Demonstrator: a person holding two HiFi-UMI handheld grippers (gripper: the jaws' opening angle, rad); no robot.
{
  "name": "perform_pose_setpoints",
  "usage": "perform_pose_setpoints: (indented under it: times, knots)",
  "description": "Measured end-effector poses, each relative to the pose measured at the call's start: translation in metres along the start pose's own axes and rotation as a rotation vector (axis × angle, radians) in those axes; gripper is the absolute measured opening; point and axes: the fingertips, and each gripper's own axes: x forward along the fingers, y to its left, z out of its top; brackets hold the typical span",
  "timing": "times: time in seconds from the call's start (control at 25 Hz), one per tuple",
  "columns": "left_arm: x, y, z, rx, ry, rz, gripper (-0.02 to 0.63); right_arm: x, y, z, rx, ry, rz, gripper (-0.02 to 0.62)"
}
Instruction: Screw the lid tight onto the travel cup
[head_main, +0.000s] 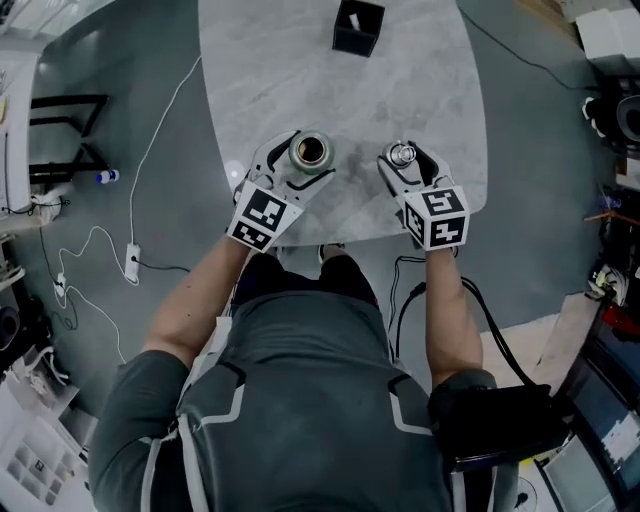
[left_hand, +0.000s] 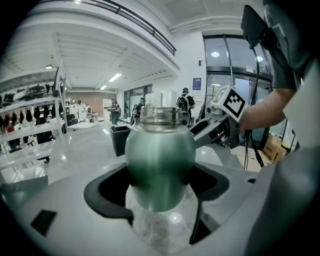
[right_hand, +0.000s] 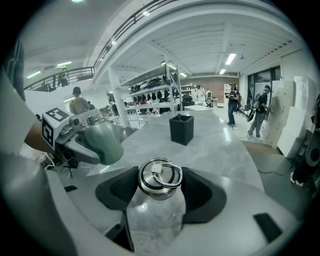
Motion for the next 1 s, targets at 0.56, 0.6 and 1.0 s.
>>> perform_pose_setpoints:
  times: [0.56, 0.6, 1.0]
  knots:
    - [-0.093, -0.019, 0.099, 0.169, -0.034, -0.086, 0.374, -0.128, 0.094, 0.161, -0.151, -0.253, 0.155, 0.285]
    - [-0.097, -0.021, 0.105, 0.178, -0.043, -0.096, 0.374, -0.136, 0.102, 0.169, -0.168, -0.265, 0.166, 0.285]
    - [-0.120, -0.049, 0.147, 0.240, -0.030, -0.207, 0.374, -0.192, 0.179, 0.231, -0.325, -0.328, 0.314, 0.285]
